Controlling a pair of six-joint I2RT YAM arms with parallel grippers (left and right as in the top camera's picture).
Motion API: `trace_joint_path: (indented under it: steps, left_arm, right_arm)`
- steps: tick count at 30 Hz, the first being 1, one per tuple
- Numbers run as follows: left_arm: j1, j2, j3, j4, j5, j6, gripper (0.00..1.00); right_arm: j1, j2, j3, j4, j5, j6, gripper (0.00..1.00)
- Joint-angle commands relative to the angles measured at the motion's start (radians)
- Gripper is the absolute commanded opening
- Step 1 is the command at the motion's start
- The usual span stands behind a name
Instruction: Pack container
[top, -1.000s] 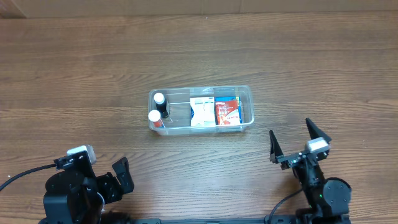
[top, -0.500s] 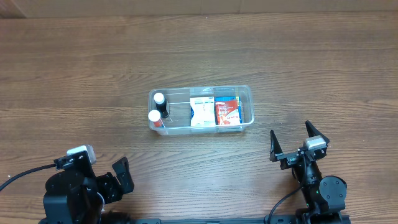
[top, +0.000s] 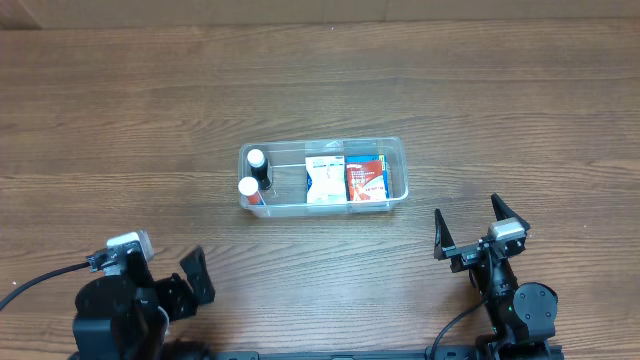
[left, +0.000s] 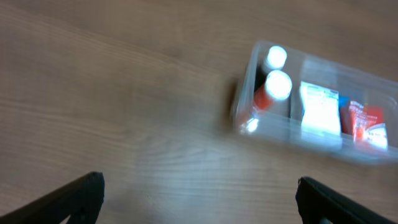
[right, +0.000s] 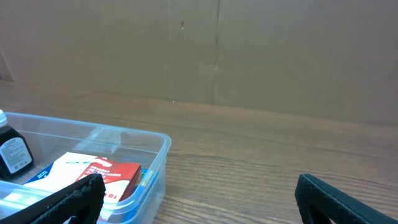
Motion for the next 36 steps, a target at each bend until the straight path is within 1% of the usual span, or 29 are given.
trace_joint_path:
  steps: [1, 3, 4, 5, 6, 8, 9, 13, 15, 16, 17, 18, 36]
  left_arm:
    - [0.006, -0.131, -0.167, 0.108, -0.018, 0.09, 1.0]
    - [0.006, -0.209, -0.273, 0.187, -0.019, 0.13, 1.0]
    - [0.006, -0.259, -0.356, 0.274, -0.019, 0.175, 1.0]
    - [0.006, -0.281, -0.398, 0.326, -0.019, 0.198, 1.0]
    - [0.006, -0.311, -0.465, 0.42, -0.018, 0.225, 1.0]
    - [0.006, -0.353, -0.581, 0.601, -0.018, 0.241, 1.0]
    - [0.006, -0.373, -0.648, 0.72, -0.019, 0.242, 1.0]
    - [0.006, -0.41, -0.809, 1.04, -0.021, 0.29, 1.0]
    - [0.006, -0.41, -0.872, 1.118, -0.014, 0.288, 1.0]
    - [0.006, -0.41, -0.881, 1.074, -0.013, 0.265, 1.0]
    - [0.006, -0.409, -0.879, 1.064, 0.01, 0.259, 1.0]
    - [0.006, -0.409, -0.879, 1.062, 0.037, 0.259, 1.0]
    - [0.006, -0.408, -0.879, 1.062, 0.036, 0.259, 1.0]
  right_arm:
    - [-0.004, -0.012, -0.01, 0.008, 0.013, 0.007, 1.0]
    - [-0.004, -0.012, -0.01, 0.008, 0.013, 0.007, 1.0]
    - [-0.004, -0.012, -0.01, 0.008, 0.013, 0.007, 1.0]
    - [-0.004, -0.012, -0.01, 0.008, 0.013, 0.007, 1.0]
    - [-0.004, -0.012, -0.01, 0.008, 0.013, 0.007, 1.0]
    - [-0.004, -0.012, -0.01, 0.008, 0.013, 0.007, 1.0]
    - [-0.004, -0.012, -0.01, 0.008, 0.013, 0.007, 1.0]
    - [-0.004, -0.012, -0.01, 0.008, 0.013, 0.007, 1.0]
    - [-0.004, -0.012, -0.01, 0.008, 0.013, 0.007, 1.0]
    - [-0.004, -0.012, -0.01, 0.008, 0.013, 0.007, 1.0]
    - [-0.004, -0.012, -0.01, 0.008, 0.013, 0.007, 1.0]
    - [-0.004, -0.012, -0.01, 0.008, 0.013, 0.007, 1.0]
    - [-0.004, -0.012, -0.01, 0.008, 0.013, 0.007, 1.0]
